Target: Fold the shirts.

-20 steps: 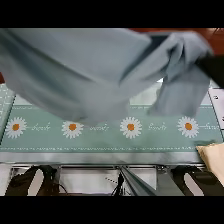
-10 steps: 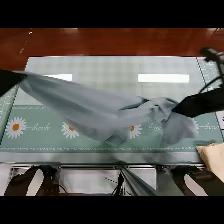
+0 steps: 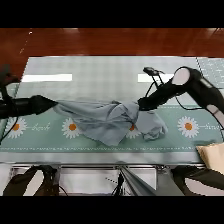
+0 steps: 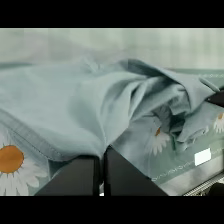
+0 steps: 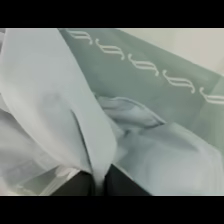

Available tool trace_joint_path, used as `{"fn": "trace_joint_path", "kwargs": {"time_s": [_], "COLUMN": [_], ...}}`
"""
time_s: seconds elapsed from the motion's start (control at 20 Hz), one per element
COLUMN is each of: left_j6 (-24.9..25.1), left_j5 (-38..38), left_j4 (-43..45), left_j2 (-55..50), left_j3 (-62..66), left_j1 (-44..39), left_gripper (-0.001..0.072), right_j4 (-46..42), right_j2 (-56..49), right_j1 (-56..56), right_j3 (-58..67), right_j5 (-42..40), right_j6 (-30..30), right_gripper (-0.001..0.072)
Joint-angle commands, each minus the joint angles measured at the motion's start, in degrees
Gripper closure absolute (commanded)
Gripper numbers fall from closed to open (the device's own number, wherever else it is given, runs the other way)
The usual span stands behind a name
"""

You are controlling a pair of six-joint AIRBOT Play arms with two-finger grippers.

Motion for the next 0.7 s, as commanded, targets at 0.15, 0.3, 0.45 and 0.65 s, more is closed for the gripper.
{"fn": "trace_joint_path", "kwargs": {"time_s": [0.15, 0.3, 0.45, 0.65], "left_j6": [4.33, 4.81, 5.51, 6.01], "left_j5": [1.31, 1.33, 1.31, 1.31], "left_j4": [0.09, 0.09, 0.07, 0.07], "left_j2": [-2.54, -2.56, -2.56, -2.56], "left_j3": [-5.55, -5.57, -5.57, -5.57], "left_j1": [-2.45, -2.45, -2.45, -2.47], "left_gripper": [0.0681, 0.0681, 0.0681, 0.0680], "right_j4": [-1.29, -8.68, -11.63, 2.51], "right_j2": [-3.04, 5.57, 15.78, 26.71], "right_j1": [-3.08, -8.13, -15.45, -19.98], "right_j3": [1.73, 2.03, -3.54, -20.83], "right_j5": [3.54, 8.70, 9.27, 6.29], "right_j6": [0.63, 1.03, 3.48, 3.93], "right_gripper": [0.0174, 0.0174, 0.0177, 0.0162]}}
